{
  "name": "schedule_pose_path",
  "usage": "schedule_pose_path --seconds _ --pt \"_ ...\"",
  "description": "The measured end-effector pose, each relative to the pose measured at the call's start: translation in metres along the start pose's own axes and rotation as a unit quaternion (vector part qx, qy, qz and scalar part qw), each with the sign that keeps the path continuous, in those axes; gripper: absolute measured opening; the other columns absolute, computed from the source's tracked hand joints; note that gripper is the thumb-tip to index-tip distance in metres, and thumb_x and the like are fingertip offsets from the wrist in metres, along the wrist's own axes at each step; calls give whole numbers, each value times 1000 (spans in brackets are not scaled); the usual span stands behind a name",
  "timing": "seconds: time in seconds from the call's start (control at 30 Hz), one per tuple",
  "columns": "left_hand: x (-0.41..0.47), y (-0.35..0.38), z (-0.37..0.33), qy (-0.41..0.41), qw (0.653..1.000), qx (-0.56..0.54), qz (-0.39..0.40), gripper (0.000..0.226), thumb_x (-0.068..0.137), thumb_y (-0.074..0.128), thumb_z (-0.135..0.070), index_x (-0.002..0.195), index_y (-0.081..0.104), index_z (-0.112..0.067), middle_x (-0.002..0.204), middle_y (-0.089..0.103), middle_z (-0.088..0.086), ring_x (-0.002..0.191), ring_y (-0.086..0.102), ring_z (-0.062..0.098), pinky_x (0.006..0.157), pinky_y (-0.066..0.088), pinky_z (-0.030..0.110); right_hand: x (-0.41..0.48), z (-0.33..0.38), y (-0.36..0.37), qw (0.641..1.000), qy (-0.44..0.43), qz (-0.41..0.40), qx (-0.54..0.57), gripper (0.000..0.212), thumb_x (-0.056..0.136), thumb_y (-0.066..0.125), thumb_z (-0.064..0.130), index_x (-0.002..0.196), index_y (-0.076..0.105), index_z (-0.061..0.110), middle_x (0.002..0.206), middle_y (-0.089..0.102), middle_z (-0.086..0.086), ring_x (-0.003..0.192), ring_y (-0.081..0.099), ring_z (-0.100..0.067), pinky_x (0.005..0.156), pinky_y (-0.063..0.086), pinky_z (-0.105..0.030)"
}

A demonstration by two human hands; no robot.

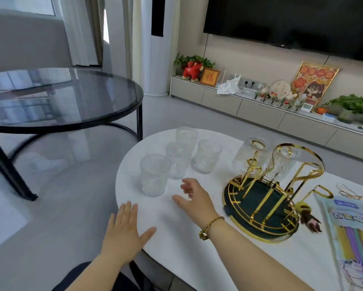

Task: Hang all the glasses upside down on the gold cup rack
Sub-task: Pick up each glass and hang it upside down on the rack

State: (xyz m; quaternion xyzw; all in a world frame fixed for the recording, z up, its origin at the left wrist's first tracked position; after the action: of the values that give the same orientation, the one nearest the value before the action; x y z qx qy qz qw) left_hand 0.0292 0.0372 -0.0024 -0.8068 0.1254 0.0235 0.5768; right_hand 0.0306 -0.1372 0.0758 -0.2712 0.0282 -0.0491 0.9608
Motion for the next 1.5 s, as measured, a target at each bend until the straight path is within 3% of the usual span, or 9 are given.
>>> schedule_pose_path --seconds 0.27,0.37,0.5,0.6,0.73,0.9,1.07,1.27,1.5 --pt "3 1 1 6 1000 2 -3 138 18 -39 -80 139 -18 -15 153 -19 3 140 -20 17 114 -13 36 40 -14 57 996 29 -2 83 79 68 71 21 131 24 17 132 39 -4 125 34 -17 94 29 -21" --pt "5 5 3 8 1000 6 -13 127 33 -33 -83 139 -18 -15 149 -23 -3 140 -21 16 113 -15 37 53 -11 70 994 -2 -36 100 73 61 74 17 122 33 16 116 46 3 116 44 -18 91 35 -24" --pt "5 9 6 -2 999 28 -18 85 82 19 -68 139 -18 -17 153 -19 0 140 -21 16 112 -17 38 65 -9 80 993 -3 -78 85 80 58 76 17 124 31 13 119 51 -3 112 48 -20 92 41 -29" --pt "7 10 6 1 999 31 -19 87 80 15 -72 138 -19 -17 152 -20 -3 139 -22 15 112 -18 39 70 -10 80 996 7 -71 56 76 59 75 23 119 30 12 109 50 0 105 50 -21 85 43 -29" --pt "5 8 3 10 999 24 -23 126 30 -36 -81 138 -20 -19 136 -28 -12 138 -22 12 111 -17 39 65 -12 75 996 16 -58 67 72 61 74 24 116 28 16 102 46 6 94 48 -15 76 39 -25" --pt "4 6 2 0 1000 23 -9 131 25 -36 -82 139 -18 -18 153 -19 -2 140 -21 15 111 -17 40 43 -9 54 993 -4 -70 90 62 60 74 24 103 30 28 92 44 22 92 48 -9 67 38 -13" --pt "-2 -2 -1 -12 999 42 19 85 81 12 -70 139 -17 -16 154 -18 4 141 -19 17 114 -14 44 9 4 14 987 -34 -89 126 61 61 74 18 103 31 29 98 45 20 95 48 -5 69 40 -9" --pt "-13 -15 -21 0 999 45 16 70 91 20 -54 141 -10 -15 156 -10 3 142 -12 17 115 -11 45 -47 16 -57 987 -78 -83 115 64 61 74 20 104 30 38 104 45 21 97 47 1 60 45 -2" --pt "-29 -54 -128 182 977 -53 -99 53 96 30 -32 142 6 -19 156 6 -1 143 5 12 117 -2 33 -104 18 -153 974 -90 -187 87 64 62 74 21 107 33 39 101 47 26 92 52 4 58 48 -6"
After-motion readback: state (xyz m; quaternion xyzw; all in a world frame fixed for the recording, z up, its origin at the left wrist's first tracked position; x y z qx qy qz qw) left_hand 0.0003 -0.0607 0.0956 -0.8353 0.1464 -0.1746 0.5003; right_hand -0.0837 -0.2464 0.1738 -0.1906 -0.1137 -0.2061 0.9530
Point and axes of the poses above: each hand's wrist, its own x-axis towards the middle knuckle, its own y-axis out of the palm, z = x × y, the point moved 2 cm from there along x, towards the middle knuckle
